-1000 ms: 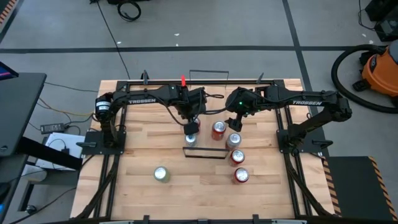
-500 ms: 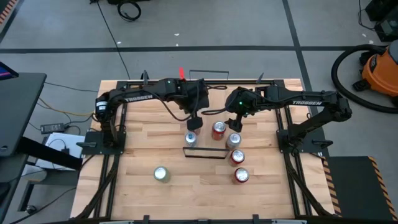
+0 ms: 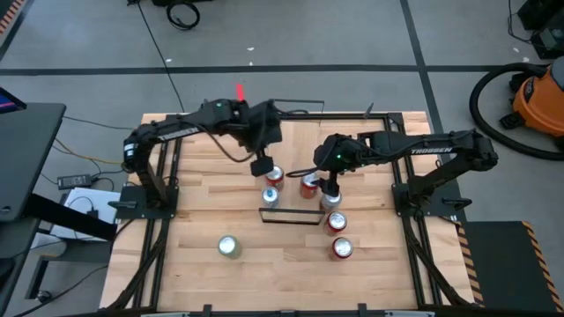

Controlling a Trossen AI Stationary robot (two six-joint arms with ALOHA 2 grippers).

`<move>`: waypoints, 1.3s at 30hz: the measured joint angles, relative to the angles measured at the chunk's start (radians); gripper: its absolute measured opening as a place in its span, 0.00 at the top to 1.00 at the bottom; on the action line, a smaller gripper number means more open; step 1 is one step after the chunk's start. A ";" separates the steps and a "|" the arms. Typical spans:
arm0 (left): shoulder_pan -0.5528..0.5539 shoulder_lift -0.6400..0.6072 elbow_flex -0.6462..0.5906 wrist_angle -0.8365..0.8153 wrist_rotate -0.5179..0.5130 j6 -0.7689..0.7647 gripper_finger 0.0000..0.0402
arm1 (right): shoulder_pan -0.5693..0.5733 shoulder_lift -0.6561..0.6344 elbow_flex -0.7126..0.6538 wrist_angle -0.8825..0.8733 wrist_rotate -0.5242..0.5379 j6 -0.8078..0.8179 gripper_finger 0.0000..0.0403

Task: Place canned beverage on shelf
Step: Adjust the right red soda can on the shelf

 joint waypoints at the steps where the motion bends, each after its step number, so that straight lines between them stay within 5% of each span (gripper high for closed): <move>1: 0.000 -0.016 0.000 0.005 -0.019 0.000 0.01 | 0.000 0.000 -0.010 0.012 0.006 0.003 0.01; 8: 0.010 -0.087 0.000 0.011 -0.120 -0.004 0.01 | -0.001 0.002 -0.045 0.053 0.029 0.002 0.01; 39: -0.050 -0.200 -0.193 0.219 -0.179 -0.082 0.01 | -0.035 0.002 -0.145 0.195 -0.002 -0.050 0.01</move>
